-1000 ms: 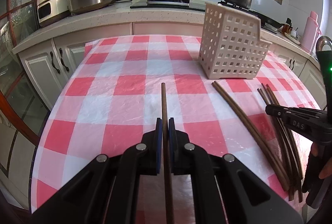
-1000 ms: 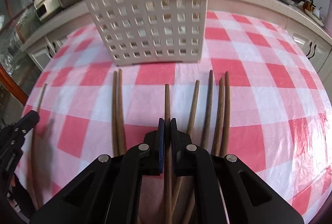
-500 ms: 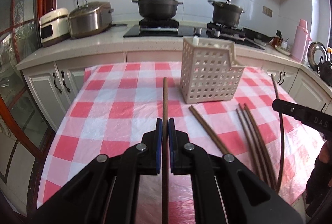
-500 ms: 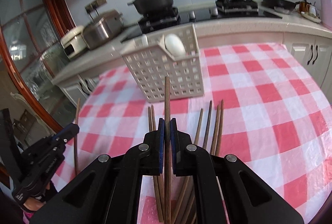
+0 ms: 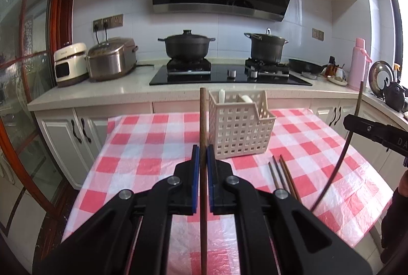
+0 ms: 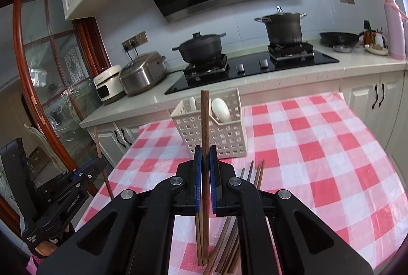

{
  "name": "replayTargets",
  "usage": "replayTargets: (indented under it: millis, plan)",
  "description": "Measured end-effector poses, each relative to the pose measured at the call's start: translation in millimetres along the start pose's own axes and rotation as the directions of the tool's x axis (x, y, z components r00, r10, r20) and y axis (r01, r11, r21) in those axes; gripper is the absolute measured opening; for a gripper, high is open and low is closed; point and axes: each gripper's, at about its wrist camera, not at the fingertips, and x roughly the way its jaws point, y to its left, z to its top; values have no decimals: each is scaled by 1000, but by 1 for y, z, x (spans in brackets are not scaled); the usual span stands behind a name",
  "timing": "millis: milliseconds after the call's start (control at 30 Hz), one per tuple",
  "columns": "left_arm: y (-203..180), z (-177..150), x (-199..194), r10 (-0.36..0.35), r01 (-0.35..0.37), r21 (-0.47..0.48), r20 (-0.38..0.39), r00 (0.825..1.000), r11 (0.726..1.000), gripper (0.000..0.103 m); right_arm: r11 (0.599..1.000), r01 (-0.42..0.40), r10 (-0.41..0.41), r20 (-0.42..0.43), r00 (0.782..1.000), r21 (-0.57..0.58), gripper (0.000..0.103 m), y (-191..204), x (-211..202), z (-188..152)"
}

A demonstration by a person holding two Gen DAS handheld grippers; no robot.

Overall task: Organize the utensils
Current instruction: 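Lift the chopsticks upright and carry them over the white caddy with both tools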

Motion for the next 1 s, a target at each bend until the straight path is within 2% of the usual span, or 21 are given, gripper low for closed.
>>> replayTargets:
  millis: [200, 500, 767, 1000]
  plan:
    - [-10, 15, -4, -5, 5, 7, 41, 999, 1000, 6, 999, 4, -3, 33, 999, -32, 6, 3, -3, 13]
    - [-14, 59, 8, -37, 37, 6, 85, 996, 999, 6, 997, 31, -24, 93, 995, -77, 6, -1, 7, 54]
    - [-19, 119, 27, -54, 53, 8, 134, 990, 999, 6, 992, 58, -46, 112, 993, -109, 6, -7, 33, 98]
    - [-26, 177, 39, -79, 78, 14, 182, 980, 997, 6, 986, 79, -54, 168, 984, -147, 6, -5, 50, 142]
